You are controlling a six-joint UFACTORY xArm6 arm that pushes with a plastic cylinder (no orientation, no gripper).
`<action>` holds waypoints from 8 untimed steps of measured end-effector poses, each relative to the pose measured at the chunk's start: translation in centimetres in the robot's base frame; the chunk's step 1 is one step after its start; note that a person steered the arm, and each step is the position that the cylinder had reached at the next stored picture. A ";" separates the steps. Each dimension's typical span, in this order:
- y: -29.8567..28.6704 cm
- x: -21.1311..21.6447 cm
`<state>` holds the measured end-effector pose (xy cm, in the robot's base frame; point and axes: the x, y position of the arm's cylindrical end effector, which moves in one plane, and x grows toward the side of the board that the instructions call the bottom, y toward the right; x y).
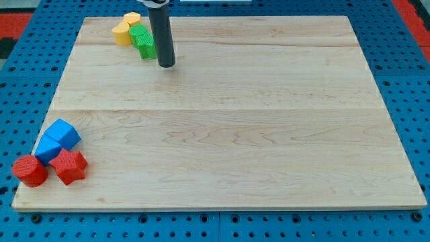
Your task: Move the arm to the bottom center of the board
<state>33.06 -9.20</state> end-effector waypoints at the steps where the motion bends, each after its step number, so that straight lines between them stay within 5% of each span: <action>1: 2.6 3.3; 8: 6.5 22.3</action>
<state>55.32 -2.74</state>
